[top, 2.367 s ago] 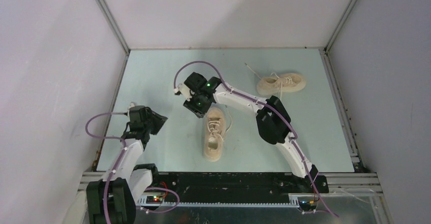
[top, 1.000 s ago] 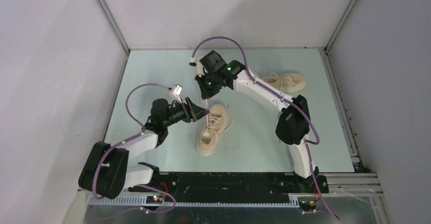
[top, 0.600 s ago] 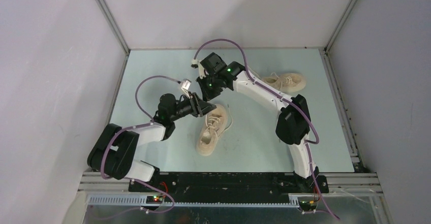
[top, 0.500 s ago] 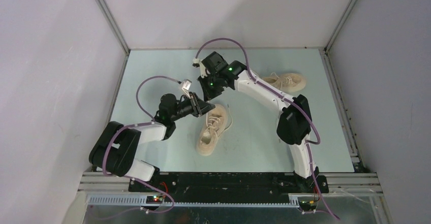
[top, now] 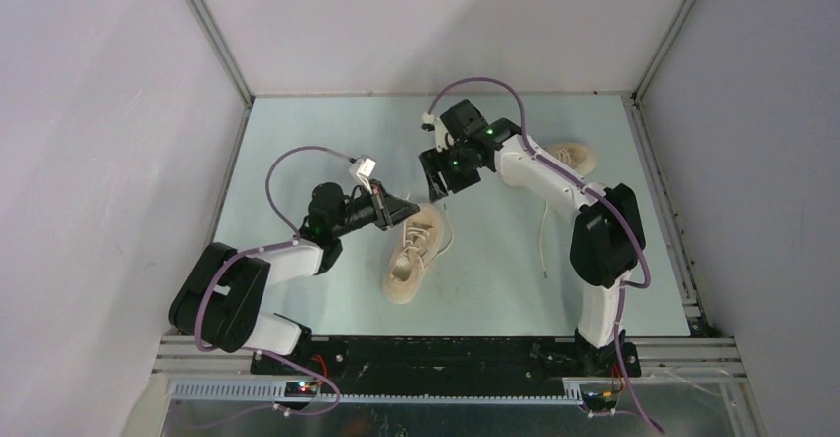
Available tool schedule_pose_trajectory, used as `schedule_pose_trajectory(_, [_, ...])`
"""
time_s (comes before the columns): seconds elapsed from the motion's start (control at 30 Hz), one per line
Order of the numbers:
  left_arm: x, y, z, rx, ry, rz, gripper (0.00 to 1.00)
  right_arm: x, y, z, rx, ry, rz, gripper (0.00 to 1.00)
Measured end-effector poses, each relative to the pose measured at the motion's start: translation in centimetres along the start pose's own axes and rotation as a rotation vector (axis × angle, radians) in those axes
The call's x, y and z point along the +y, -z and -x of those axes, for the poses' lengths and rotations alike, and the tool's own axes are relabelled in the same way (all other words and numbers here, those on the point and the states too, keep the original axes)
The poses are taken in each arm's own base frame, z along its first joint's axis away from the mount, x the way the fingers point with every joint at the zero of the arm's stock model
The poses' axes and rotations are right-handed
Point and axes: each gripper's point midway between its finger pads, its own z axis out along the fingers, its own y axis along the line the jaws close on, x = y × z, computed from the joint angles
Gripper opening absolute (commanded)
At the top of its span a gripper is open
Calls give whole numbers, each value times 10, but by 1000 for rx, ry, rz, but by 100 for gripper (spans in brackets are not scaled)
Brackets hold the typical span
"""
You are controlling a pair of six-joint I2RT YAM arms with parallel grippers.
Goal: Tie the shoes
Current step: Adjust the shoe at the center of the board.
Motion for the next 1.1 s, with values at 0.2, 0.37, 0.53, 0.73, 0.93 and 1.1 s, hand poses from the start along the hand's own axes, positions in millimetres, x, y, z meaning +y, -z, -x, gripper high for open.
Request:
schedule_pose_trajectory(0.2, [7, 0, -7, 51, 21, 43, 0, -17, -24, -32, 102, -6, -16, 42])
schedule_pose_trajectory(0.37, [7, 0, -7, 70, 27, 46, 1, -32, -56, -52, 191, 9, -38, 37])
schedule_pose_trajectory(0.53, [5, 2, -12, 110, 63, 32, 14, -46, -73, -66, 245, 8, -61, 37])
schedule_pose_trajectory(0.73, [-2, -5, -7, 136, 75, -14, 16, -48, -80, -66, 261, 24, -57, 37])
schedule_pose_trajectory(0.93, [9, -5, -14, 167, 121, 26, 8, -48, -95, -49, 241, 55, -51, 36])
schedule_pose_trajectory(1.1, [23, 0, -9, 147, 120, 77, 0, -48, -99, -40, 224, 71, -50, 38])
